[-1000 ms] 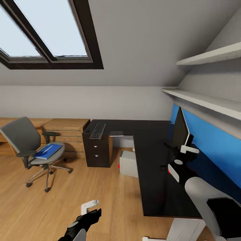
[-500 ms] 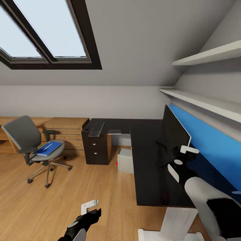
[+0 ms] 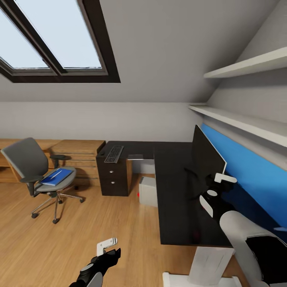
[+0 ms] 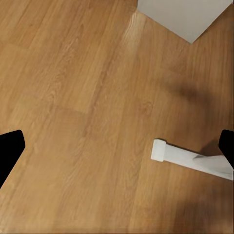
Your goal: In the bedroom, organize the workspace by keeping the computer under the desk, ensuring the monitor is on the desk, placing the keyboard on the desk next to the monitor, placing the mouse on the desk next to the keyboard, moving the folder from the swivel chair onto the desk next to the mouse, stacking the notebook on top of the folder with the pen on top of the notebook, and positioning the swivel chair next to the desk.
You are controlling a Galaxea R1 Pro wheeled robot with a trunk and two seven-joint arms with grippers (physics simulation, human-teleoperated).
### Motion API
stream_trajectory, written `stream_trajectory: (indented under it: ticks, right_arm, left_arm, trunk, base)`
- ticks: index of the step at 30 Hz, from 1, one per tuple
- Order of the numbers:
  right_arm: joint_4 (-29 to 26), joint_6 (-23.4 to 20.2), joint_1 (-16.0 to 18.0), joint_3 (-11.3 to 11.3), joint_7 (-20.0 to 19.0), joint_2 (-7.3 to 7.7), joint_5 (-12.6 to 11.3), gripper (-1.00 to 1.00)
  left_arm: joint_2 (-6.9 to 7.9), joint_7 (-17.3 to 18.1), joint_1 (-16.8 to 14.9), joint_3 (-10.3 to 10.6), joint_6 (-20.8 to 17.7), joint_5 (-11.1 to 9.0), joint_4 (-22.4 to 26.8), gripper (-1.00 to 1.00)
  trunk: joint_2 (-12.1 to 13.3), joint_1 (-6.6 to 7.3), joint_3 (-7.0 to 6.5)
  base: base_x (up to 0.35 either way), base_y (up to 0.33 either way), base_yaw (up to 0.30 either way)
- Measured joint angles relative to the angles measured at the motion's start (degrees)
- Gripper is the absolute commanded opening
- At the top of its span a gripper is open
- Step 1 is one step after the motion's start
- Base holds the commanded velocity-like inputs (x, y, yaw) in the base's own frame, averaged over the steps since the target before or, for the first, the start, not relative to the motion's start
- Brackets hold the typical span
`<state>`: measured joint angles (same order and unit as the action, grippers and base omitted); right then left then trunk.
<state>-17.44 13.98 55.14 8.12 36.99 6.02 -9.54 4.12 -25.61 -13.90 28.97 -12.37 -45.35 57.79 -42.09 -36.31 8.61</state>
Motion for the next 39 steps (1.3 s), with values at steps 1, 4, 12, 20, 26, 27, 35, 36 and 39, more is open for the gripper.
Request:
stream_trajectory:
  ticks: [1,4,12,20,26,27,35,36,39]
  right_arm:
    - [0.0,0.01,0.0,-0.02,0.0,0.0,-0.02,1.0]
    - [0.0,0.04,-0.01,-0.05,0.0,0.0,-0.03,1.0]
    - [0.07,0.03,0.0,0.06,0.0,0.0,0.11,1.0]
    - [0.09,0.0,-0.01,0.07,-0.01,-0.03,0.03,1.0]
    - [0.09,0.0,-0.01,0.07,-0.01,-0.02,0.09,1.0]
    - [0.09,0.03,-0.01,0.03,0.0,-0.04,0.1,1.0]
    - [0.16,0.02,-0.01,0.03,0.0,-0.08,0.13,1.0]
    - [0.17,0.03,-0.01,0.04,0.0,-0.09,0.13,1.0]
    - [0.17,0.02,-0.01,0.04,0.0,-0.08,0.14,1.0]
  left_arm:
    - [0.0,0.0,0.01,0.0,-0.01,0.0,0.0,1.0]
    - [0.01,-0.01,0.02,-0.06,-0.01,0.0,0.01,1.0]
    - [-0.01,0.0,0.0,-0.08,0.0,0.0,0.0,1.0]
    - [-0.02,-0.01,0.03,-0.03,0.0,0.0,0.01,1.0]
    - [0.01,-0.01,0.04,-0.05,-0.01,0.0,0.01,1.0]
    - [0.02,-0.01,0.02,-0.06,-0.01,0.0,0.01,1.0]
    - [0.03,-0.01,0.03,-0.09,-0.01,0.0,0.01,1.0]
    - [0.03,-0.02,0.01,-0.11,0.0,0.01,0.0,1.0]
    - [0.03,-0.01,0.01,-0.17,-0.01,0.0,0.04,1.0]
  trunk:
    - [0.0,0.0,0.0]
    - [0.0,0.0,0.0]
    - [0.0,0.0,0.0]
    - [0.0,-0.01,0.0]
    - [0.0,-0.01,0.0]
    - [0.0,0.0,0.0]
    - [0.01,-0.03,0.0]
    - [0.0,-0.02,0.0]
    - [0.0,0.0,0.0]
  base:
    - [0.0,-0.14,0.0]
    - [0.0,-0.057,0.0]
    - [0.0,-0.16,0.0]
    - [-0.03,-0.064,0.0]
    - [-0.089,-0.09,0.0]
    - [-0.023,-0.023,0.0]
    - [-0.077,-0.005,0.0]
    - [-0.036,0.0,0.0]
    - [-0.018,0.0,0.0]
